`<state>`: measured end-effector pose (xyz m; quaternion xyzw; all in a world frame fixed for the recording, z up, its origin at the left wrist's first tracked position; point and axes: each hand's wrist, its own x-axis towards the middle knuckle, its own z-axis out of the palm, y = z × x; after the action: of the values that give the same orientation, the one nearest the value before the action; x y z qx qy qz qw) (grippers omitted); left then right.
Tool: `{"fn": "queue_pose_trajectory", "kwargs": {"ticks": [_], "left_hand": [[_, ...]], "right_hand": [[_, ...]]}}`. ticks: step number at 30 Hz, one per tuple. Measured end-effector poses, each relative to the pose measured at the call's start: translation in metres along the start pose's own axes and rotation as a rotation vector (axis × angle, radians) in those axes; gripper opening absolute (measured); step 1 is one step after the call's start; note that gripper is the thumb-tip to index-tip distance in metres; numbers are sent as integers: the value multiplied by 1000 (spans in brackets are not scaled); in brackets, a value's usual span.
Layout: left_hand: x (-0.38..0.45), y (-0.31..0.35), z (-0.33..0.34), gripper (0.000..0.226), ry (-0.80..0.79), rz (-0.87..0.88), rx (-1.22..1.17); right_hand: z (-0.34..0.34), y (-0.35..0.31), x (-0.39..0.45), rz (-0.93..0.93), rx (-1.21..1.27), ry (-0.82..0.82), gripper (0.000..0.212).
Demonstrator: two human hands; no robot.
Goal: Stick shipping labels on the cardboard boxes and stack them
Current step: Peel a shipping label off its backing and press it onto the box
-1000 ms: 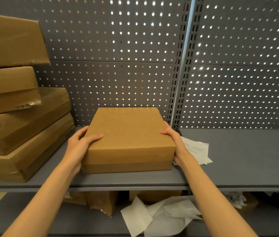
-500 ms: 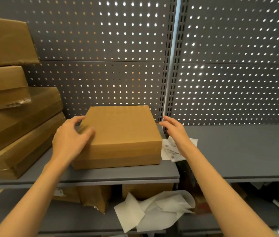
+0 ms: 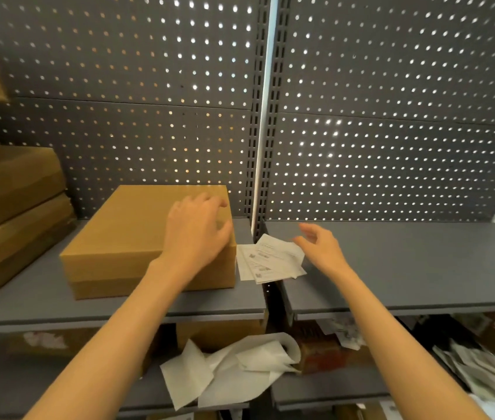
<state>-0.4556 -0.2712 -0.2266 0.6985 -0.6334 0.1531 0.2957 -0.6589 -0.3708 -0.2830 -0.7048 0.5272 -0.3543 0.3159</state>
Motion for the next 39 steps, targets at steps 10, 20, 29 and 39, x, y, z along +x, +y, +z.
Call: {"fn": "queue_pose_trajectory", "kwargs": {"ticks": [10,20,29,39], "left_hand": [[27,30,43,34,-151,106,-33],[46,27,66,27,-157,184,33],[59,26,80,29,-170,168,53],[67,46,89,31,-147,97,93]], "right_hand": [[5,-1,15,9,-143,-82,52],[31,3,43,58,-255,-176,39],[29,16,67,7,-214,-285,39],[5,25,83,-67,77,-330,4]]}}
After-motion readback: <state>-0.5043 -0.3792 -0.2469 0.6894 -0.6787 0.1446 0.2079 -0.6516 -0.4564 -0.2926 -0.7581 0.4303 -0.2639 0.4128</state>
